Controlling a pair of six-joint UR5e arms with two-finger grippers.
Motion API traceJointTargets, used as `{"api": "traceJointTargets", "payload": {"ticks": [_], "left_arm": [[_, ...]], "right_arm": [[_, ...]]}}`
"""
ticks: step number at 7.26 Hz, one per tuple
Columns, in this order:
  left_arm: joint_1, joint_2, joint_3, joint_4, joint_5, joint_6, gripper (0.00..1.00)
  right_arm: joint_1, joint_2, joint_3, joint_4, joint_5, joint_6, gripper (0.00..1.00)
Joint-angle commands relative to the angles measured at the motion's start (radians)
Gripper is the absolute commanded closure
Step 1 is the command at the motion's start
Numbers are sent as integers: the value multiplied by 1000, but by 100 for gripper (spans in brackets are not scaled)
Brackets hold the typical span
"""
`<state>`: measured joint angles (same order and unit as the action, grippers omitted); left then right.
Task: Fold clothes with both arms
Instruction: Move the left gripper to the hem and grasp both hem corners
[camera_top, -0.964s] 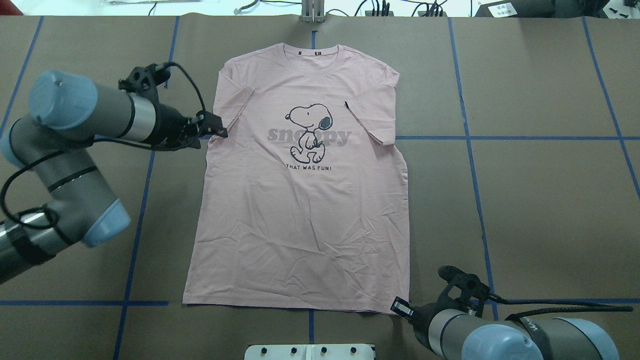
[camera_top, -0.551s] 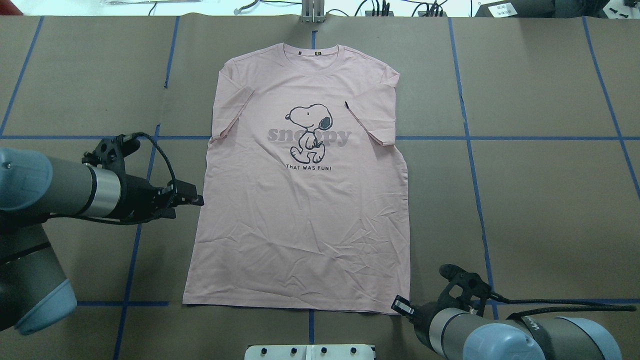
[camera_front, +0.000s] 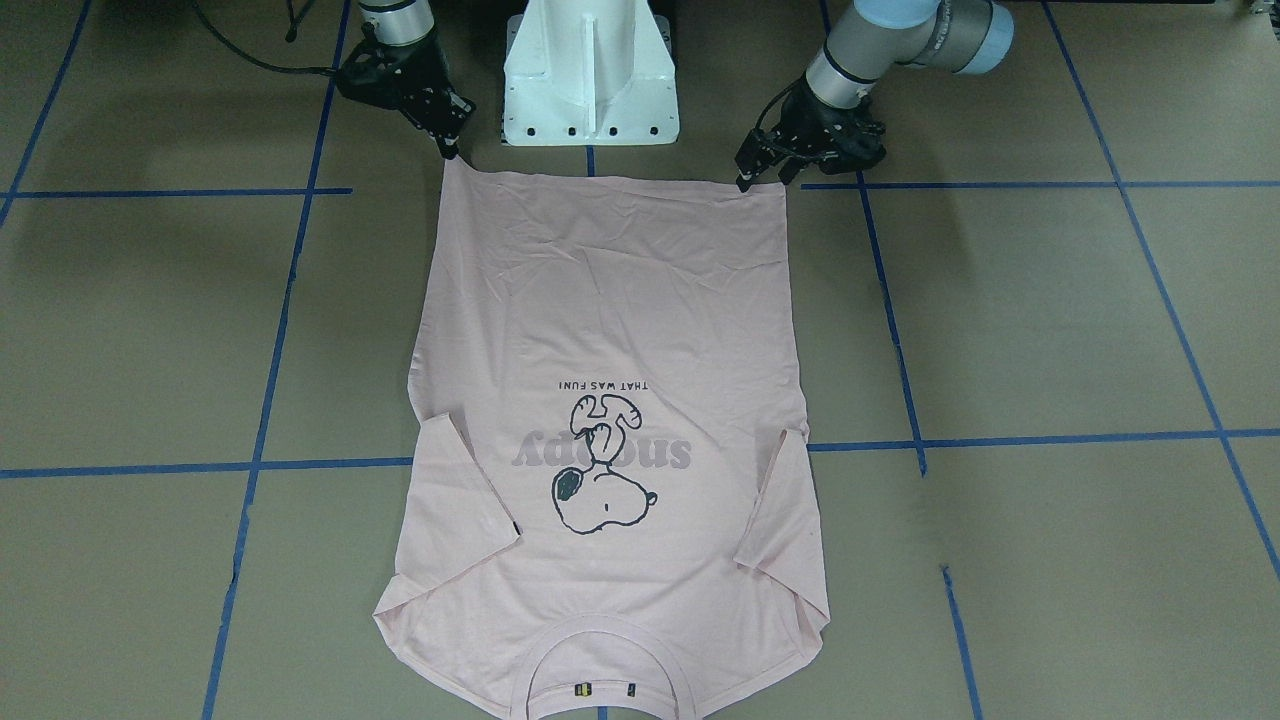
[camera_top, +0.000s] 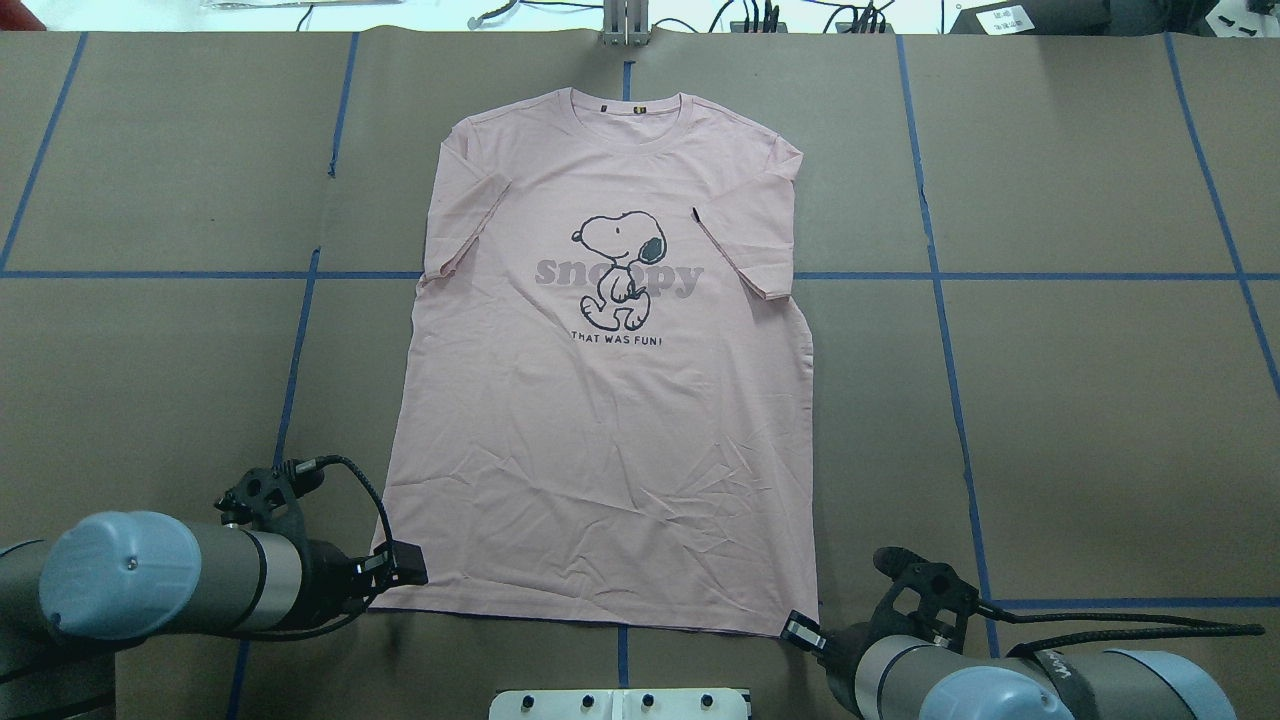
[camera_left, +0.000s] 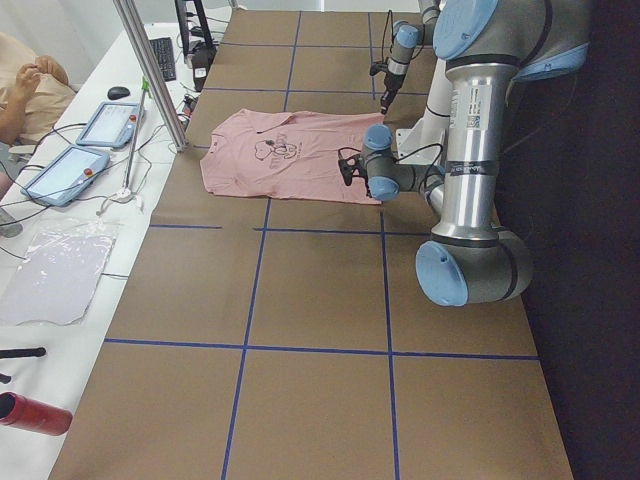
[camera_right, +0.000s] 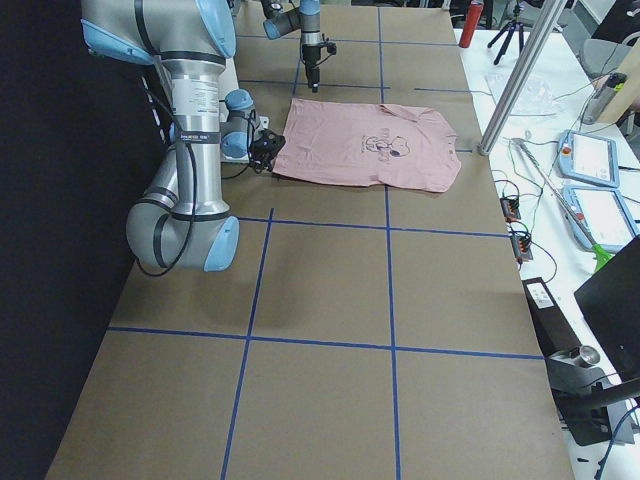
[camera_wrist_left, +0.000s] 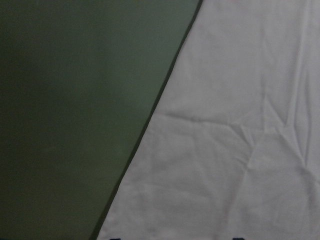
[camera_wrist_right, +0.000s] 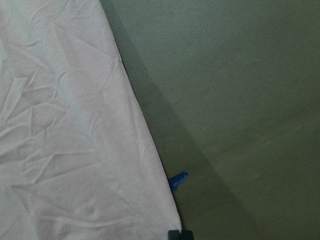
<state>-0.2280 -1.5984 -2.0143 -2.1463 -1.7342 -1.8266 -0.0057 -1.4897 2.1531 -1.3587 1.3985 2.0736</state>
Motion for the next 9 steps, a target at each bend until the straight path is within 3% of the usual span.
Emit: {"api": "traceJointTargets", "payload": {"ticks": [1, 4, 5, 6, 7, 9], "left_arm": [[27, 15, -1, 29, 36, -17, 22], [27, 25, -4, 55, 38, -19, 35], [27, 26, -3, 57, 39, -20, 49], [27, 25, -6, 66, 45, -22, 88], [24, 23, -10, 71, 47, -20, 100], [19, 14, -103, 145, 45, -20, 100]], "right_arm": [[7, 2, 4, 0, 1, 0, 100], [21, 0, 4, 0, 1, 0, 100], [24, 2, 4, 0, -1, 0, 100], [27, 2, 4, 0, -1, 0, 100], [33, 0, 5, 0, -1, 0, 100], [36, -4, 17, 0, -1, 0, 100]]}}
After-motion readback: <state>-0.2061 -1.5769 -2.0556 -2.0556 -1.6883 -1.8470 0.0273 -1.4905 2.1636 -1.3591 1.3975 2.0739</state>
